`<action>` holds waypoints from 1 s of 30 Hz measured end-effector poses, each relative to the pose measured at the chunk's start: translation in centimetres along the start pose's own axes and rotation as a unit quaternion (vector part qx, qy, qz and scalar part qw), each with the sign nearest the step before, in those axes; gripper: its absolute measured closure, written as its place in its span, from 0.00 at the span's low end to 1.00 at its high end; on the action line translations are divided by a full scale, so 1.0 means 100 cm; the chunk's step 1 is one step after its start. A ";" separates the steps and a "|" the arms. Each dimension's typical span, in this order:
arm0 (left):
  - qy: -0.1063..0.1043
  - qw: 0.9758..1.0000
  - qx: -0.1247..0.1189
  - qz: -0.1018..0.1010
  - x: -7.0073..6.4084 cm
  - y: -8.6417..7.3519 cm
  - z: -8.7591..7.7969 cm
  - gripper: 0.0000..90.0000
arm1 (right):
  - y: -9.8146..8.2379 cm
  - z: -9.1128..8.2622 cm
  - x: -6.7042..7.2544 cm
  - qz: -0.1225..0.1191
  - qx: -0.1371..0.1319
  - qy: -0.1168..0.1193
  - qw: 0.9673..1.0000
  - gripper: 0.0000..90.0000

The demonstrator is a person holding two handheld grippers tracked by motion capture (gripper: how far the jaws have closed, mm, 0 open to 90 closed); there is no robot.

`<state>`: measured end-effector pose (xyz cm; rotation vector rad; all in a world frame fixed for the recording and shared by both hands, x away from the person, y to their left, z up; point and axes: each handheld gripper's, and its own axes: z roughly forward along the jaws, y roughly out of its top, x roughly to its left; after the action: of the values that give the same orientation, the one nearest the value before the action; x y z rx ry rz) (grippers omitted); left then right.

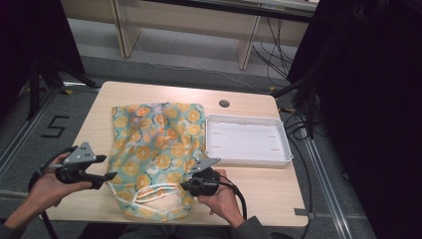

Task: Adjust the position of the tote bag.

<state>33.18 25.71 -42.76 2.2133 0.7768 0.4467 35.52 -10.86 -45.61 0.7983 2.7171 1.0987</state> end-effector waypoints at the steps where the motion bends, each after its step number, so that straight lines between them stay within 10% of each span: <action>1: 0.001 1.000 0.001 0.022 -0.003 -0.002 -0.003 0.37 | 0.000 0.000 0.000 0.009 -0.004 0.002 1.000 0.91; 7: 0.007 0.997 0.043 0.069 -0.017 -0.017 -0.007 0.42 | -0.001 -0.002 -0.003 0.013 -0.014 -0.002 1.000 0.90; 18: 0.050 0.993 0.065 0.087 -0.016 -0.025 0.019 0.39 | -0.001 -0.005 -0.007 0.017 -0.007 -0.001 1.000 0.88; 21: 0.057 0.984 0.053 0.161 -0.029 -0.017 0.027 0.43 | 0.000 -0.006 -0.006 0.020 -0.012 -0.002 1.000 0.87; 24: 0.049 0.975 0.034 0.213 -0.031 -0.008 0.032 0.68 | -0.001 -0.005 -0.007 0.029 -0.014 0.001 0.999 0.84; 26: 0.043 0.976 0.032 0.212 -0.029 -0.004 0.032 0.80 | 0.000 -0.005 -0.008 0.021 -0.008 0.009 1.000 0.81; 30: 0.029 0.985 0.014 0.171 -0.013 0.013 0.031 0.99 | -0.001 -0.012 -0.010 0.046 0.001 -0.010 0.999 0.63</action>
<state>34.38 22.53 -43.93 2.3759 0.4300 0.6726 36.02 -12.17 -44.90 0.9382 2.6910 1.0991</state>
